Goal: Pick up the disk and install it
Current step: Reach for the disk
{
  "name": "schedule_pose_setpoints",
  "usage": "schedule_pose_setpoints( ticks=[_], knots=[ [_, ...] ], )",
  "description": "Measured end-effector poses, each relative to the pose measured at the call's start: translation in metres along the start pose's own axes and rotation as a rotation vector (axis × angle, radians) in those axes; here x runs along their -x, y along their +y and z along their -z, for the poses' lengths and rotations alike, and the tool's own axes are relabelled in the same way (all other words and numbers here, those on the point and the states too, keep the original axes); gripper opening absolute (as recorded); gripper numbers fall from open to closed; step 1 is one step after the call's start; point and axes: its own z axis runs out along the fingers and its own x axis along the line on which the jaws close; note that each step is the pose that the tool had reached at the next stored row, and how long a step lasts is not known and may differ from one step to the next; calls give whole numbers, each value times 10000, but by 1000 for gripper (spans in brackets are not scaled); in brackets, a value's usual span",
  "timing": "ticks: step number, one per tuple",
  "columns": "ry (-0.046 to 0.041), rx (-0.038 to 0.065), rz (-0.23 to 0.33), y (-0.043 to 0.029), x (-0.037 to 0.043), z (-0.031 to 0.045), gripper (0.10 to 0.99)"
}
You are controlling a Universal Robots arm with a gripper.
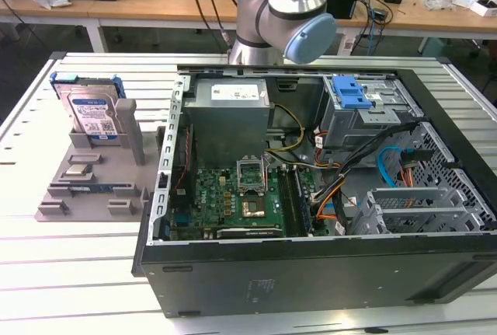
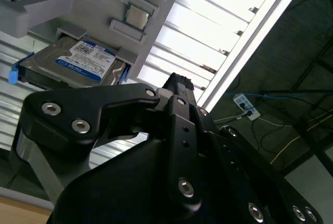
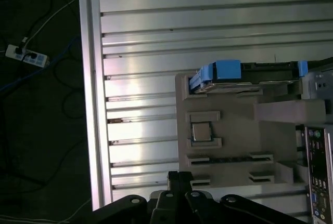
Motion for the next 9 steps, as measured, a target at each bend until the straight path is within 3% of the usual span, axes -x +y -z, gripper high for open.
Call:
schedule_pose_setpoints(
  ticks=[6, 9],
  knots=[
    [-7, -198, 5, 85, 145, -23, 106],
    [-6, -403, 10, 234, 260, -59, 106]
  ],
)
